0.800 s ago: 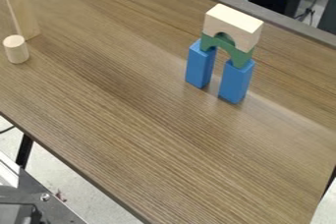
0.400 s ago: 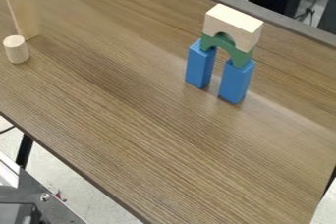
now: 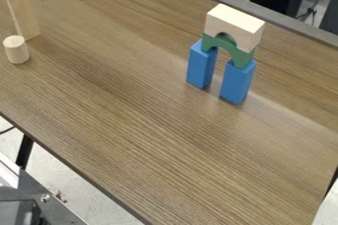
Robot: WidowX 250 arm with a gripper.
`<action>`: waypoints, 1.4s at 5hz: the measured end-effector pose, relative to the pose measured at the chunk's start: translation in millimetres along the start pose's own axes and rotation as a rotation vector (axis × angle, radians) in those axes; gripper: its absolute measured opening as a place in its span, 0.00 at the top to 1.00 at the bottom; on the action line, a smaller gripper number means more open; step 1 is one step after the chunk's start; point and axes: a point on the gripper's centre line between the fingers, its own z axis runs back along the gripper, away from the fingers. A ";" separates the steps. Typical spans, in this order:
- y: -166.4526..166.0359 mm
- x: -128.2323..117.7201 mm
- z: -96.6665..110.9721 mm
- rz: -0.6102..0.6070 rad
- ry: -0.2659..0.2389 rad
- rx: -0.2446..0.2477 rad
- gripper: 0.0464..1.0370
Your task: Put the cylinder on top of the arch
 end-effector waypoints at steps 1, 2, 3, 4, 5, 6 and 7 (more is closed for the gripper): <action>16.0 -5.7 -6.9 0.036 0.010 0.014 0.04; 29.5 -9.7 -11.8 0.073 0.003 0.040 0.04; 49.8 -12.9 -23.8 0.133 0.004 0.082 0.04; 66.0 -12.3 -37.9 0.184 -0.004 0.122 0.04; 84.0 -12.5 -51.7 0.229 -0.007 0.128 0.04; 90.3 -14.0 -55.4 0.240 0.000 0.132 0.04; 93.6 -13.7 -60.6 0.240 0.015 0.143 0.04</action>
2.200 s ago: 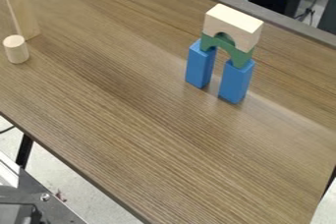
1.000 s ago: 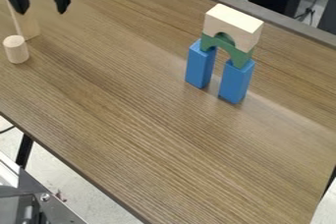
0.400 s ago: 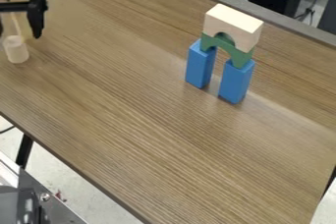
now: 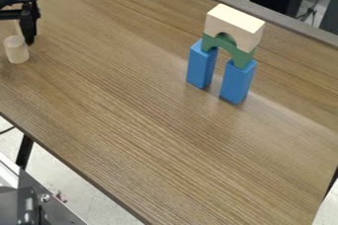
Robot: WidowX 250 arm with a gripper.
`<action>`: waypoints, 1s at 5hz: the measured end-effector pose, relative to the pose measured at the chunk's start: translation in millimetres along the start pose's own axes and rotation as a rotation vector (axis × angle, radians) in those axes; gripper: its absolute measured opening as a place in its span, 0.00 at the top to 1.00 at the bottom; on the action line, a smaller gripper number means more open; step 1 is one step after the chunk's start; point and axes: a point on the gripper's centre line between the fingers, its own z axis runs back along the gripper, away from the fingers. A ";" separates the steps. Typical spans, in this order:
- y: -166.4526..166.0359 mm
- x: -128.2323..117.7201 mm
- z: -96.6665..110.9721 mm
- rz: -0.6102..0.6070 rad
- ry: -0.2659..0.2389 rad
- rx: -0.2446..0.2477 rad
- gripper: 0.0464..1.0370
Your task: Put the cylinder on top of the arch
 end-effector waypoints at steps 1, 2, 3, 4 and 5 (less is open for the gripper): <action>-0.4 -0.7 -5.1 0.001 0.023 -0.015 0.04; -1.2 -1.6 -10.9 0.002 0.035 -0.027 0.09; -5.4 -1.7 -12.4 -0.002 0.034 -0.050 0.38; -15.7 -5.8 -4.1 -0.026 0.045 -0.111 0.50; -33.7 -12.0 30.4 -0.063 0.023 -0.177 0.50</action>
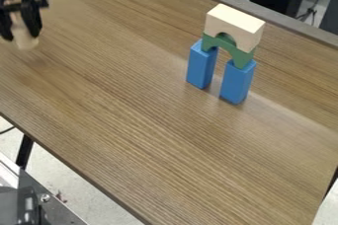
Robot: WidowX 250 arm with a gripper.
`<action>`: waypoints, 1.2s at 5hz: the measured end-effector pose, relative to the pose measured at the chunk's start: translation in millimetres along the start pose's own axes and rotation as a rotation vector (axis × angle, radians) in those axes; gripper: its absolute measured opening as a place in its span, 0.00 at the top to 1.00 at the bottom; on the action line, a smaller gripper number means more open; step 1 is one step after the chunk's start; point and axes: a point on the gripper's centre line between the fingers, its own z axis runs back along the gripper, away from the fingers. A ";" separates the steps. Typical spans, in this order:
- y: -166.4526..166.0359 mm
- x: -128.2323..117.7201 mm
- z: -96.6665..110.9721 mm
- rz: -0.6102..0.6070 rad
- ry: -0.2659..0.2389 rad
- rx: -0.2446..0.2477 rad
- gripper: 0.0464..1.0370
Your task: Put the cylinder on top of the arch
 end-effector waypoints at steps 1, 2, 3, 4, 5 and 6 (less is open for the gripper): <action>-41.8 -4.7 47.9 -0.087 -0.028 -0.078 0.50; -77.8 -8.1 87.0 -0.178 -0.032 -0.149 0.50; -118.6 -16.4 108.5 -0.307 -0.011 -0.159 0.50; -150.4 -25.7 103.8 -0.402 0.019 -0.147 0.50; -175.8 -41.2 101.8 -0.488 0.014 -0.115 0.50; -197.3 -55.8 93.0 -0.556 0.011 -0.077 0.50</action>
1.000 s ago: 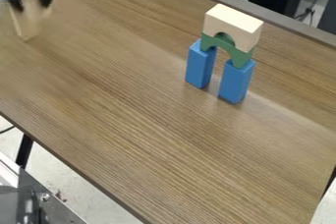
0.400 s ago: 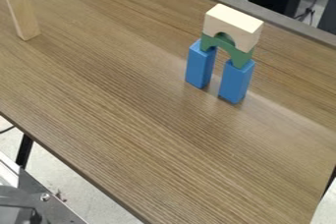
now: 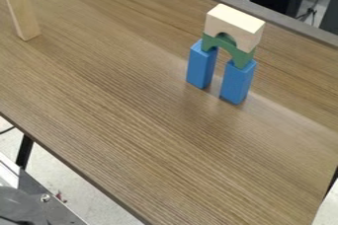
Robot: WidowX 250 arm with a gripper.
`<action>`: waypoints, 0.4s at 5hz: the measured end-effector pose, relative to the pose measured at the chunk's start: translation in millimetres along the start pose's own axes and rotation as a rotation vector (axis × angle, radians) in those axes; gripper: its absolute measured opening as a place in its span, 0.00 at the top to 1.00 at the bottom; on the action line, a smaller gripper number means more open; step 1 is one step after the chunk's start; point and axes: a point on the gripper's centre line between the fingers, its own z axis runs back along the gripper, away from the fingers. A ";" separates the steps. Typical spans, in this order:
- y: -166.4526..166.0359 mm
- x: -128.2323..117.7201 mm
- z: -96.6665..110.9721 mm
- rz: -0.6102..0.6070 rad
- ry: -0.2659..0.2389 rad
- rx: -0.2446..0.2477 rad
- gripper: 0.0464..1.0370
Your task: Put the cylinder on top of the arch
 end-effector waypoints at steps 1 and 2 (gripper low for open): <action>-21.4 0.1 -6.8 -0.054 0.016 0.029 0.50; -35.4 -1.1 -10.2 -0.087 0.027 0.040 0.50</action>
